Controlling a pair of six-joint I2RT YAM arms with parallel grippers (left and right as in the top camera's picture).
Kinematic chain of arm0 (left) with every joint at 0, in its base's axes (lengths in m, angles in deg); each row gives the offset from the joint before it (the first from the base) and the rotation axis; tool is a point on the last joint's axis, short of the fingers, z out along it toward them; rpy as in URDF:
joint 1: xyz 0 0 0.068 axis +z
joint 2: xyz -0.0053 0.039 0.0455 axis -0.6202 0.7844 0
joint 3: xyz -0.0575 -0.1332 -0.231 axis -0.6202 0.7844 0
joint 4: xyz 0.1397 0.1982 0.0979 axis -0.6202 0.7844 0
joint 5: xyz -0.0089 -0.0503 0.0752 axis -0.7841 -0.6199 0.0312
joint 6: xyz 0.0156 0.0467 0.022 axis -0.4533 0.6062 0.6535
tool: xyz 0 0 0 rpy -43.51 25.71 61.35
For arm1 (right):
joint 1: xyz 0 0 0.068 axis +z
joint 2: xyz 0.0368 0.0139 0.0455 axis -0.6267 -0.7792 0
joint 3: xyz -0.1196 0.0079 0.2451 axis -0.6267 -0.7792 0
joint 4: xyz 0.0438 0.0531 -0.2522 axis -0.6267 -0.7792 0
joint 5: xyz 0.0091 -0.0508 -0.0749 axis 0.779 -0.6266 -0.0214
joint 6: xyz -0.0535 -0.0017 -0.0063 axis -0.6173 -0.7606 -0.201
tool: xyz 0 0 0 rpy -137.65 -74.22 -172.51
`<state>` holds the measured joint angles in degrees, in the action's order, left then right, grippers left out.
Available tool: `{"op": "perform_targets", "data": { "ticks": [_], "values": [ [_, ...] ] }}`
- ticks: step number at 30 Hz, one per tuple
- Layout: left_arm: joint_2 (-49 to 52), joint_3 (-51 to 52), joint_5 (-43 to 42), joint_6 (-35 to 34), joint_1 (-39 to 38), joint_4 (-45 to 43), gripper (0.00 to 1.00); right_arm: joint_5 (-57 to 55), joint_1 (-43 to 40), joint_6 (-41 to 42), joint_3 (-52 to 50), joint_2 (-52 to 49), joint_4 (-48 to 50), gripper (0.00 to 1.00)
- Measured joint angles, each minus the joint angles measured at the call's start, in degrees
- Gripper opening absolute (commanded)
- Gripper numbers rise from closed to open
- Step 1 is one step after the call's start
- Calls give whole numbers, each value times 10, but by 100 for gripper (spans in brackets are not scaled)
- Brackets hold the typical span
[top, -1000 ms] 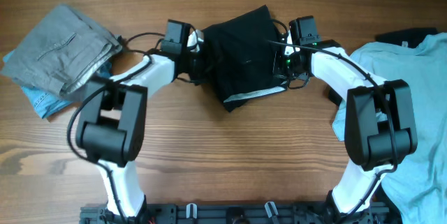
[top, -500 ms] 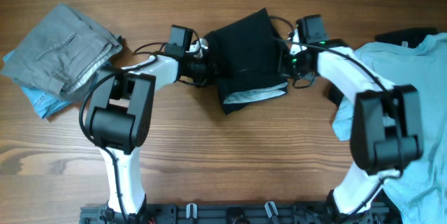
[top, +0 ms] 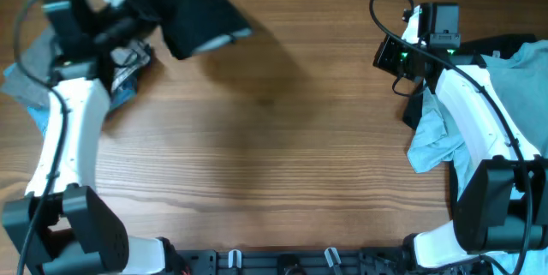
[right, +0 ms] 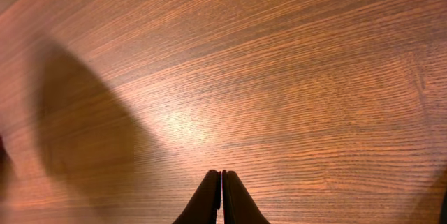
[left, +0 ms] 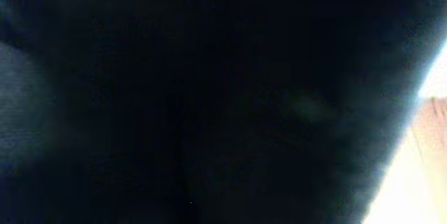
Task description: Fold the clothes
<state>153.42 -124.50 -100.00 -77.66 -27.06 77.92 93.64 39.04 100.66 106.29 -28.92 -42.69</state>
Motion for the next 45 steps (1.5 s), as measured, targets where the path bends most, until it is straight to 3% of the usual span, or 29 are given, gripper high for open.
{"op": "perform_targets", "data": {
  "ticks": [6, 10, 15, 17, 21, 23, 27, 31, 39, 45],
  "values": [
    [4, 0, 10, 22, 135, 0, 4, 2, 0, 0, 0, 0, 9, 7],
    [12, 0, 32, 42, 228, 49, 4, 2, 0, 0, 0, 0, 9, 7],
    [53, 0, 43, 52, 255, 53, 4, 2, 0, 0, 0, 0, 9, 7],
    [57, 2, 41, 43, 249, 10, 4, 2, 0, 0, 0, 0, 9, 7],
    [59, 3, 25, -35, 207, -185, 4, 2, 0, 0, 0, 0, 7, 7],
    [59, -2, 31, -55, 171, -213, 4, 2, 0, 0, 0, 0, 2, 7],
    [64, -5, 57, -47, 98, -164, 4, 2, 0, 0, 0, 0, -7, 7],
    [113, -6, 77, -28, 101, -158, 4, 9, 0, 0, 0, 0, -16, 6],
    [156, -7, 84, 48, 217, 14, 4, 17, 0, 0, 0, 0, -35, 7],
    [156, -7, 30, 68, 282, 26, 4, 19, 0, 0, 0, 0, -33, 7]
  ]
}}
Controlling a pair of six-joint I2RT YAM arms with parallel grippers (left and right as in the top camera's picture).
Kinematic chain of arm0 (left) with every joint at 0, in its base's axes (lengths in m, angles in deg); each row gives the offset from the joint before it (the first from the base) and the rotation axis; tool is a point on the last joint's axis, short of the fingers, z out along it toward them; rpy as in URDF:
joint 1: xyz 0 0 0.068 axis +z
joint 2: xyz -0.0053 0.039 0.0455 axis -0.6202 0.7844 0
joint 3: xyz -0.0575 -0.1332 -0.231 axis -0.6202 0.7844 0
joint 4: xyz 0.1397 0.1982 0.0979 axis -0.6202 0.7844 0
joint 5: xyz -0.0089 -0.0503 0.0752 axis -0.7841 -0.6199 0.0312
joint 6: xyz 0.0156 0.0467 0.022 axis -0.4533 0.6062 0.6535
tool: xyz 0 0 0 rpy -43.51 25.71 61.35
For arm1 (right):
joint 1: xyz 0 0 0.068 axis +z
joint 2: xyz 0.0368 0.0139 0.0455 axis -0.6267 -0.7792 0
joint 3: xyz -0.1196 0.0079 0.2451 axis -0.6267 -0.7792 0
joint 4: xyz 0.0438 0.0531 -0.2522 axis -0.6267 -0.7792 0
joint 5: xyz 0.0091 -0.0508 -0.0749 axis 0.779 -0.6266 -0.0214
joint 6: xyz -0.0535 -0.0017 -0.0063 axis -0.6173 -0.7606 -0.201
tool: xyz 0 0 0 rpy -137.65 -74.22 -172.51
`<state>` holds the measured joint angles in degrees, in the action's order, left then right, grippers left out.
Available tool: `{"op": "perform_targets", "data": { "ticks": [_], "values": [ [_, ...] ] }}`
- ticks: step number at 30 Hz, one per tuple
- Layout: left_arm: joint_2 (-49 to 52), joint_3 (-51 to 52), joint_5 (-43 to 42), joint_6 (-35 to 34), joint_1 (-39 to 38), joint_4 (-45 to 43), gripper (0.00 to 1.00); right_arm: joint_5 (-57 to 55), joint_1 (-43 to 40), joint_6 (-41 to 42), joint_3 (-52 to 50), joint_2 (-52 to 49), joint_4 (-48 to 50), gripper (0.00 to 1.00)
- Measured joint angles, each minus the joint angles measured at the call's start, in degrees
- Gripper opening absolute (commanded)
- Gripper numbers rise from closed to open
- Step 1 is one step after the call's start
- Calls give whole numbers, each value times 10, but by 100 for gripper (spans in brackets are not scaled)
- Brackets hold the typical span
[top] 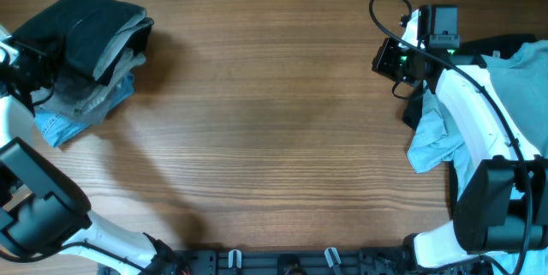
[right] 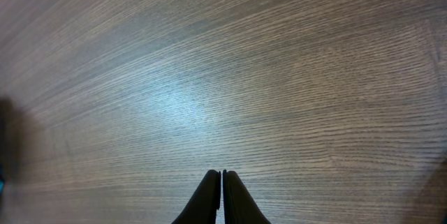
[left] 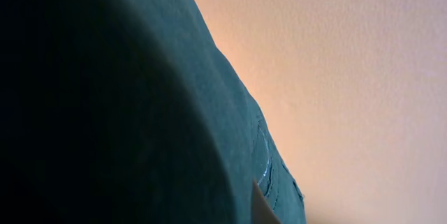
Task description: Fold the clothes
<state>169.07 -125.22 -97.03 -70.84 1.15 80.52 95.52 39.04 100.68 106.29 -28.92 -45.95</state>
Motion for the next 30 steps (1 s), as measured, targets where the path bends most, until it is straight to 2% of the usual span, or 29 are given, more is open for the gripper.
{"op": "perform_targets", "data": {
  "ticks": [3, 5, 10, 11, 12, 13, 14, 20, 23, 27, 28, 29, 30],
  "values": [
    [0, 0, -14, 3, 13, 11, 4, 0, 0, 0, 0, 0, 2, 7],
    [0, 0, -21, 4, 27, 28, 11, 0, 0, 0, 0, 0, 4, 7],
    [0, -1, -46, 17, 68, 107, 13, 0, 0, 0, 0, 0, 7, 10],
    [0, -1, -53, 18, 74, 115, 18, 0, 0, 0, 0, 0, 7, 11],
    [0, -1, -63, 20, 83, 120, 38, 0, 0, 0, 0, 0, 7, 11],
    [-1, -1, -70, 22, 92, 126, 78, 0, 0, 0, 0, 0, 7, 14],
    [-3, -1, -74, 27, 99, 130, 100, 0, 0, 0, 0, 0, 6, 16],
    [-35, -3, -94, 46, 156, 214, 100, 0, 0, 5, 0, 0, 4, 21],
    [-71, -3, -106, 45, 183, 218, 100, 0, 0, 18, 0, 0, -2, 21],
    [-198, -11, -79, 47, 199, 170, 100, 0, 0, 35, 0, 0, -2, 22],
    [-223, -16, -65, 53, 188, 164, 79, 0, 0, 36, 0, 0, -2, 22],
    [-237, -19, -50, 69, 167, 166, 77, 0, 0, 37, 0, 0, -2, 22],
    [-243, -21, -38, 84, 142, 177, 69, 0, 0, 37, 0, 0, -2, 22]
  ]
}}
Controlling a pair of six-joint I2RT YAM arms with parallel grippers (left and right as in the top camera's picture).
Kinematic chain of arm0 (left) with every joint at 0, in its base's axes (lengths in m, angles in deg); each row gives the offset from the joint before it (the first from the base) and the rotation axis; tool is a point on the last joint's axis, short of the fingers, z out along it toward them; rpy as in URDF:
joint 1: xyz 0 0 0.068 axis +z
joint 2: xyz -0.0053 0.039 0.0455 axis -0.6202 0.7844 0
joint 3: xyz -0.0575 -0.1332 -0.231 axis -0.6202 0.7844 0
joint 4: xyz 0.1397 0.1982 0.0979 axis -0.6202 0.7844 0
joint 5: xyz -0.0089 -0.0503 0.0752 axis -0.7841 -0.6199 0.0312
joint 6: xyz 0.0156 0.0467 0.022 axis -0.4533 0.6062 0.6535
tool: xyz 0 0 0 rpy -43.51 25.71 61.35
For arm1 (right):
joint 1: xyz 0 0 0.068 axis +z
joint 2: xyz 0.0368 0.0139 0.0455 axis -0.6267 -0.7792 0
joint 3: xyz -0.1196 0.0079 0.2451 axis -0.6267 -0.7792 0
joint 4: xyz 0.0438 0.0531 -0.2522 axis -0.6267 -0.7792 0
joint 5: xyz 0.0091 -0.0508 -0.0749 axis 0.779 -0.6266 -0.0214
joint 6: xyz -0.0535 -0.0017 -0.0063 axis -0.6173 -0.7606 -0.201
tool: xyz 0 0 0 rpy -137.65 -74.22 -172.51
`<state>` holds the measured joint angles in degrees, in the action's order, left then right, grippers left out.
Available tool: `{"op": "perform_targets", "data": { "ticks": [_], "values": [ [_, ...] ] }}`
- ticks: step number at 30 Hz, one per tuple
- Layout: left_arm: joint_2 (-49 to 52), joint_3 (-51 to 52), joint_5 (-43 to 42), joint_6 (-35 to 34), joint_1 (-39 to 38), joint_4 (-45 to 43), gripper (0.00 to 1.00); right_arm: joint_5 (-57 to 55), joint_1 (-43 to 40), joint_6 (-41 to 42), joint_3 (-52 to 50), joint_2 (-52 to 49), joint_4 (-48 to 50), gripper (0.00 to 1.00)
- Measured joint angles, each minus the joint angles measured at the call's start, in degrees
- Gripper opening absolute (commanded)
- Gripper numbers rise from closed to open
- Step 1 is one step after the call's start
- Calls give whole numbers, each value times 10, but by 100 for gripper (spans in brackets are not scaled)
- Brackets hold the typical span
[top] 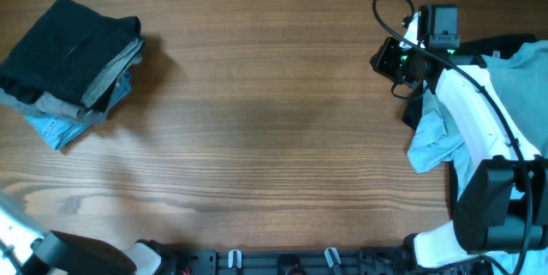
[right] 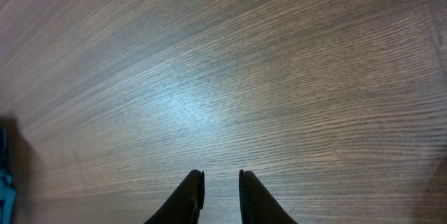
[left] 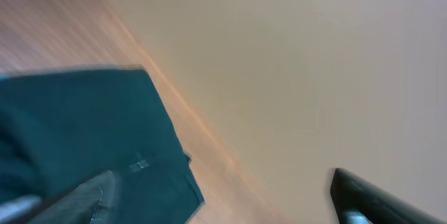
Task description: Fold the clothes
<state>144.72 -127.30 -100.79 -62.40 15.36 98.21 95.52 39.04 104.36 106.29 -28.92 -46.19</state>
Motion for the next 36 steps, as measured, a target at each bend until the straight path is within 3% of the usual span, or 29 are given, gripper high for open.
{"op": "perform_targets", "data": {
  "ticks": [3, 4, 5, 6, 10, 14, 17, 20, 25, 28, 32, 33, 36],
  "values": [
    [5, -2, 93, 61, -108, 79, 20, 0, 0, 0, 0, 0, 3, 22],
    [15, -1, 188, 86, -165, 106, 18, 0, 0, 2, 0, 0, 0, 22],
    [22, -1, 229, 94, -191, 108, 21, 0, 0, 2, 0, 0, 0, 22],
    [30, -1, 279, 103, -212, 105, 33, 0, 0, 4, 0, 0, -1, 22],
    [85, -1, 481, 123, -281, 90, 13, 0, 0, 6, 0, 0, -4, 22],
    [184, -6, 562, 117, -256, 156, 4, 0, 0, 6, 0, 0, -33, 22],
    [257, -19, 573, 73, -231, 224, 13, 0, 0, 6, 0, 0, -54, 25],
    [262, -32, 546, 50, -202, 237, 31, 0, 0, 6, 0, 0, -71, 21],
    [255, -59, 468, 75, -150, 284, 46, -2, 0, -10, 0, 16, -81, 20],
    [217, -110, 396, 111, -145, 311, 64, -13, 0, -15, 0, 104, -90, 23],
    [79, -173, 334, 186, -205, 323, 92, -15, 0, -61, 8, 269, -88, 43],
    [44, -178, 327, 201, -226, 324, 98, -11, 0, -85, 10, 312, -90, 52],
    [-43, -183, 311, 266, -303, 327, 100, -3, 0, -129, 13, 418, -98, 100]
  ]
}}
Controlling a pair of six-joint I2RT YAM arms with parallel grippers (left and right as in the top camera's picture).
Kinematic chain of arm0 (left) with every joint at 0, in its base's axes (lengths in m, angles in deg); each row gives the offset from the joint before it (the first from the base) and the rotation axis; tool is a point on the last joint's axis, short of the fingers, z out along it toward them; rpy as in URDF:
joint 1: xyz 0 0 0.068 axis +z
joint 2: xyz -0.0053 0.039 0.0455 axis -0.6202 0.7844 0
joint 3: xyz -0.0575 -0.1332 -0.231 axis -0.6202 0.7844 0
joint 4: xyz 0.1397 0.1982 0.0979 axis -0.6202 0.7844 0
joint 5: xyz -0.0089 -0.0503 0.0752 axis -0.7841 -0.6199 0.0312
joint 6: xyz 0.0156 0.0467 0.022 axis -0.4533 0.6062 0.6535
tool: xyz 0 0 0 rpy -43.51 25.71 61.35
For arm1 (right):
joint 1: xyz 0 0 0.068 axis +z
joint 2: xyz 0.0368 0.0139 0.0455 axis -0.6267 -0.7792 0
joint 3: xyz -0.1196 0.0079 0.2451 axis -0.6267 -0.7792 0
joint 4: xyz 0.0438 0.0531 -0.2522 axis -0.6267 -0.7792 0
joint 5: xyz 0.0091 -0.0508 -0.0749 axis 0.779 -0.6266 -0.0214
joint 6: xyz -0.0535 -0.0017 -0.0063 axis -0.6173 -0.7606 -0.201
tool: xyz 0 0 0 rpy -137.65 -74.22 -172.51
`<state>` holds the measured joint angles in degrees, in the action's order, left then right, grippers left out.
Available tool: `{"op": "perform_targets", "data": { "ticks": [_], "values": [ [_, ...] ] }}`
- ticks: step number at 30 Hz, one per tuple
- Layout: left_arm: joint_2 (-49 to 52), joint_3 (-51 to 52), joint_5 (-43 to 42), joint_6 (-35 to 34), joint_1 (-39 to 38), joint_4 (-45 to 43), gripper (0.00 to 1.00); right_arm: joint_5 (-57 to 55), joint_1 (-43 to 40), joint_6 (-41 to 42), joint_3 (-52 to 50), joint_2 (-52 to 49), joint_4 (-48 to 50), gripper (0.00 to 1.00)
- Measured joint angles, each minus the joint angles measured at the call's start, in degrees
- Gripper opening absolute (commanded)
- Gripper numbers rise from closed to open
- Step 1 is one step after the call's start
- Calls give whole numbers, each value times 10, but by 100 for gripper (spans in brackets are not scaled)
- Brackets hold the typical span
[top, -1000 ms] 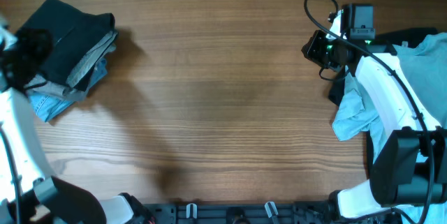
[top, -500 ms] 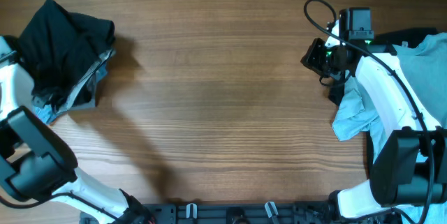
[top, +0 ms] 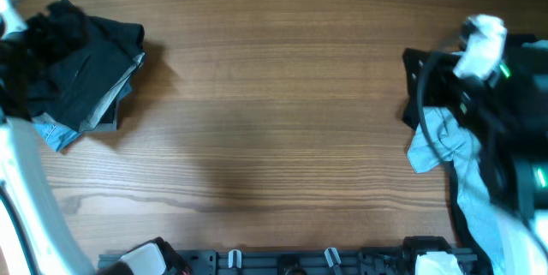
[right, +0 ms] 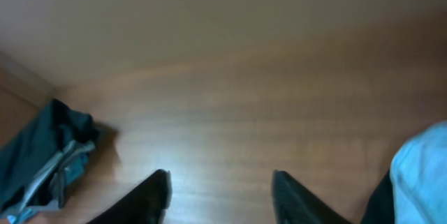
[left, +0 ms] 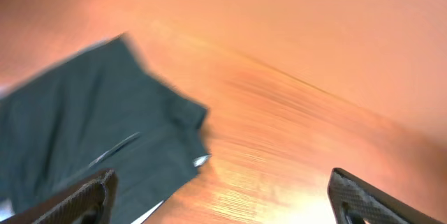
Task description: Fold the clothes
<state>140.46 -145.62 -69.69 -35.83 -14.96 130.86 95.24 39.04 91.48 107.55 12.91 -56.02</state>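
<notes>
A stack of folded clothes (top: 86,74) lies at the table's far left, with a black garment on top and grey and blue ones under it. In the left wrist view the black top piece (left: 77,140) fills the left side. My left gripper (left: 223,199) hangs open and wide by the stack's right edge, holding nothing. My right gripper (right: 223,196) is open over bare wood at the right. Unfolded clothes sit beside it: a light blue piece (top: 437,142) and a black one (top: 414,86).
The wooden table (top: 274,121) runs bare between the stack and the pile. My right arm (top: 488,95) shows blurred over the pile at the right edge. My left arm (top: 21,181) runs down the left edge.
My right gripper has gone from slightly open to wide open, and its arm now sits farther right over the pile. My left arm is back at the stack, still open.
At first the black garment was up at my left gripper above the stack, with my right gripper shut. Then the garment lay on the stack with my left gripper beside it. Later the left arm was away and open. Now both grippers are open.
</notes>
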Motion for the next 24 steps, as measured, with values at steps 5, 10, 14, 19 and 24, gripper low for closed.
{"op": "perform_targets", "data": {
  "ticks": [5, 10, 14, 19, 24],
  "values": [
    [-98, 0, 1, 81, -107, 55, 100, 3, 0, -19, 4, 124, -26, 100],
    [-174, 0, 16, 103, -133, 159, 100, 3, 1, -21, 4, 170, -92, 100],
    [-191, 0, 22, 107, -136, 235, 100, 3, 1, -21, 4, 170, -160, 100],
    [-190, 0, 22, 107, -136, 246, 100, 3, 1, -21, 4, 170, -201, 100],
    [-190, 0, 22, 107, -136, 247, 100, 0, 1, -25, 4, 170, -232, 100]
  ]
}}
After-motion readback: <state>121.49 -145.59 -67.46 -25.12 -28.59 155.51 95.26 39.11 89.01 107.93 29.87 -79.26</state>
